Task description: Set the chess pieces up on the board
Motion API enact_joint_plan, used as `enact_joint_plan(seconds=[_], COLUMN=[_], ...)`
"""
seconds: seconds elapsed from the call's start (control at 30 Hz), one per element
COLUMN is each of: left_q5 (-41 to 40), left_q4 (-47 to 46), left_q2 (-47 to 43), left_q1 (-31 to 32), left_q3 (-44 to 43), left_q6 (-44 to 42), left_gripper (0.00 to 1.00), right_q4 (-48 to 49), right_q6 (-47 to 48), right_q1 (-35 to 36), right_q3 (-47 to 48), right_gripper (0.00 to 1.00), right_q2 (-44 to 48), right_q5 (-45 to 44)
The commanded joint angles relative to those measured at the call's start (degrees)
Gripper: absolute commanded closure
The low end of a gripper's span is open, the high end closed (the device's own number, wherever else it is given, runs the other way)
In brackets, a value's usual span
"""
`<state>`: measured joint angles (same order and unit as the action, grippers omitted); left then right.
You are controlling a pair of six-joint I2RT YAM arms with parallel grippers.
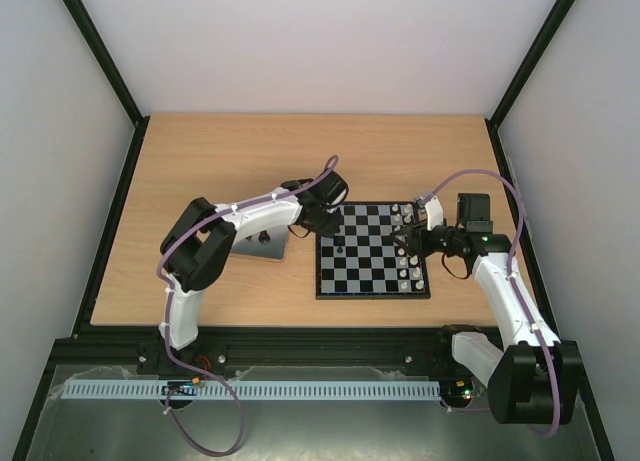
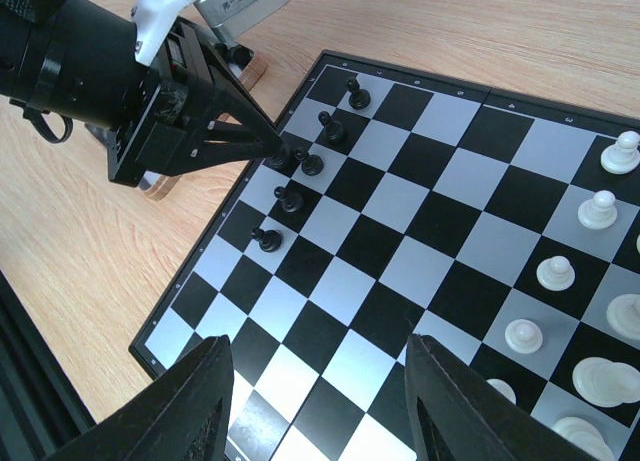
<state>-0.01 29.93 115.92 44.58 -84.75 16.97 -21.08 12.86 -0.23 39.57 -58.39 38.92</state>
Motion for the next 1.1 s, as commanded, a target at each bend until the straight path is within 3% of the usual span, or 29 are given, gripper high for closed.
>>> enact_joint_plan(seconds=[0.0, 0.33, 0.53, 0.7, 0.87, 1.07], left_q5=[0.0, -1.2, -3.8, -2.5, 0.0, 2.6], left_q4=[0.8, 2.8, 3.2, 2.9, 1.1, 0.5], left_q2=[1.3, -2.6, -11.6, -18.7, -24.8, -26.3], left_q1=[-0.4, -0.4, -1.1, -4.6, -11.5, -19.4], left_q3=[-1.1, -1.1, 6.1, 14.6, 23.3, 27.0], left_q6=[-0.2, -0.1, 0.9, 1.8, 2.8, 2.5], left_gripper=[0.81, 0.7, 0.64, 0.65, 0.72, 0.8], right_q4=[-0.4, -0.5, -0.7, -0.9, -0.5, -0.4], right_q6=[0.8, 0.8, 0.8, 0.8, 0.7, 0.6], right_q1=[0.3, 0.3, 0.3, 0.3, 0.3, 0.3], right_q3=[-0.7, -0.6, -0.4, -0.3, -0.5, -0.6], right_gripper=[0.52, 0.52, 0.52, 0.52, 0.52, 0.52], right_q2=[0.7, 0.2, -0.5, -1.4, -1.8, -1.4], right_q5=[0.4, 0.6, 0.6, 0.6, 0.9, 0.6])
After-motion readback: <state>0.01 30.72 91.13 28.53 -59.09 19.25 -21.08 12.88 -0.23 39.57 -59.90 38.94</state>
